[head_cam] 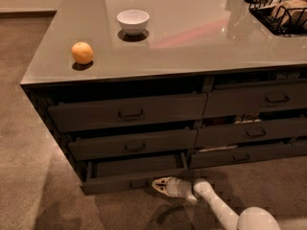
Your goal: Close bottom drawer
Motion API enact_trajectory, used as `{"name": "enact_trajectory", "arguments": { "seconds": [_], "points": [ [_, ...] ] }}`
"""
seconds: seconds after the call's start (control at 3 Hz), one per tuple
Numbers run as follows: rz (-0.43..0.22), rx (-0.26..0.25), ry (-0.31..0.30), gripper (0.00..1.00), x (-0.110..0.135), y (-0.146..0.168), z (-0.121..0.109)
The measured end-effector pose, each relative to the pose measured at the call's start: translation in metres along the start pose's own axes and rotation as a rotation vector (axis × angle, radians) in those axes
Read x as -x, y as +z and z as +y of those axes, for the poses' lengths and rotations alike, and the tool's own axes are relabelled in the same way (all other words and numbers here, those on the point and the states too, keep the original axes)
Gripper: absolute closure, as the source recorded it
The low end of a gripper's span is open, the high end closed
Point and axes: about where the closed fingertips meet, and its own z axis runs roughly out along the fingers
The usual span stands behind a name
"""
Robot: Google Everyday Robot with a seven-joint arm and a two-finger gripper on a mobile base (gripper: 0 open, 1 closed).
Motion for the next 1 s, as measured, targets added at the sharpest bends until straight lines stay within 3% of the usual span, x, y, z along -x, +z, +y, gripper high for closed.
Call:
{"name": "enact_trajectory", "arguments": {
  "seconds": [0.33,1.0],
  "points": [
    [-0.003,-0.054,-0.032,1.0,0.01,0.027,-0.031],
    [-0.001,-0.101,-0.078,1.0,0.014,0.046,-0.078]
  ]
}}
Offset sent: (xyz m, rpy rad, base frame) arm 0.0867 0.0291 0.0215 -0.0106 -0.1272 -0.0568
